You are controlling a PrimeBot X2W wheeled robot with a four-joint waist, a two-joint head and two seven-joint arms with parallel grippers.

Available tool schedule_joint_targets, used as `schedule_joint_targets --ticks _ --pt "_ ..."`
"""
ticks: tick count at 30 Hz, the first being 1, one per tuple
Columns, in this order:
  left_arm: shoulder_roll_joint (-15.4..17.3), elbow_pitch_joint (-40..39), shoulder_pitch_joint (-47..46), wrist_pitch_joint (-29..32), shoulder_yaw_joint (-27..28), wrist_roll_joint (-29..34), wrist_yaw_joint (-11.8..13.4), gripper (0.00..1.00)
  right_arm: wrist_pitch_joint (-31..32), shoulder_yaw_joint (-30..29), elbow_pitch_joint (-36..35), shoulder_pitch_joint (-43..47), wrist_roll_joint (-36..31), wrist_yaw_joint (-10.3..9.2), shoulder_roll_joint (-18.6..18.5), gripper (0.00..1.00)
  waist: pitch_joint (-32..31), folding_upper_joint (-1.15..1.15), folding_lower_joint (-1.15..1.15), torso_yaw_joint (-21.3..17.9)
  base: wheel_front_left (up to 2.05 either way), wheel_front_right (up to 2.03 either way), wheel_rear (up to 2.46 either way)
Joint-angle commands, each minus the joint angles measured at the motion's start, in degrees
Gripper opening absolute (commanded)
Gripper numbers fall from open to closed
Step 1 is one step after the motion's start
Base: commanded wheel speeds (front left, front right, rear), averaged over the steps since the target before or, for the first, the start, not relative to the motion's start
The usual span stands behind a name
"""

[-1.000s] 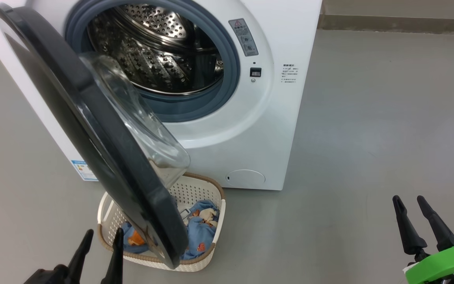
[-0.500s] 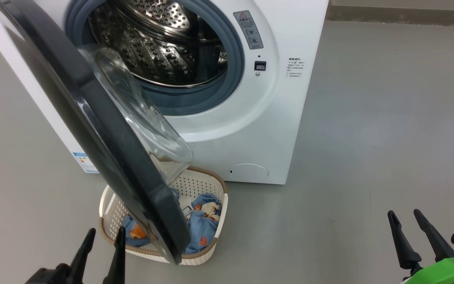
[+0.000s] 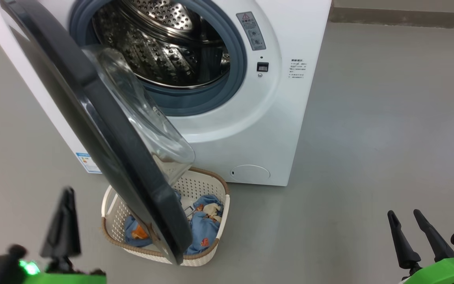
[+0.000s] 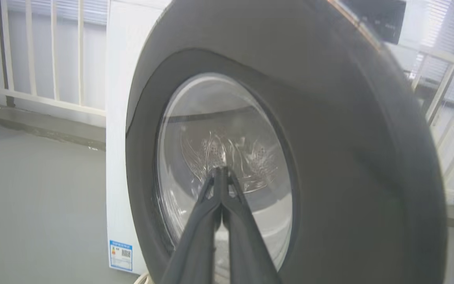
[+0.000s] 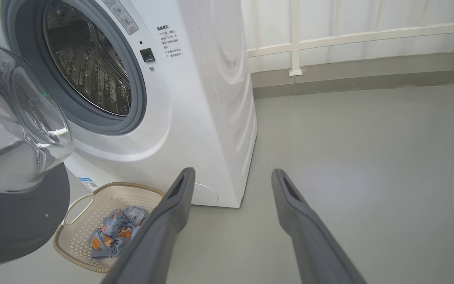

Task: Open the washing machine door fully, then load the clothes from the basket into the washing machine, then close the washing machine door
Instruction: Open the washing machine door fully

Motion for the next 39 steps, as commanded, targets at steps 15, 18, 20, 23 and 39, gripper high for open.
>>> schedule_joint_targets --ticks 15,18,20,23,39 --pt "-1.3 -23.2 -3.3 -0.4 -17.4 3.5 -0.1 0.00 -0.7 1.0 -2.4 -0.1 -1.0 0.09 -0.8 1.00 0.2 0.00 0.00 0.4 0.00 0.00 0.00" --pt "-0.9 -18.0 -2.8 -0.4 -22.5 1.7 -0.1 0.00 -0.7 1.4 -2.4 -0.1 -1.0 0.09 -0.7 1.00 0.3 0.00 0.00 0.2 0.00 0.00 0.00" --pt "-0.6 -13.9 -2.8 -0.4 -24.7 0.3 -0.1 0.00 -0.7 1.6 -2.4 -0.2 -1.0 0.09 -0.7 1.00 0.4 0.00 0.00 0.2 0.00 0.00 0.00" --pt "-0.4 -7.6 -3.3 -0.4 -26.5 -1.1 -0.1 0.00 -0.7 1.6 -2.4 -0.2 -0.9 0.09 -0.5 1.00 0.3 0.00 0.00 0.2 0.00 0.00 0.00" --pt "-1.8 3.7 -7.0 -0.4 -22.4 -7.0 -0.1 0.00 -0.7 2.3 -2.6 0.0 -0.3 0.09 -0.3 1.00 -0.3 0.00 0.00 0.2 0.00 0.00 0.00"
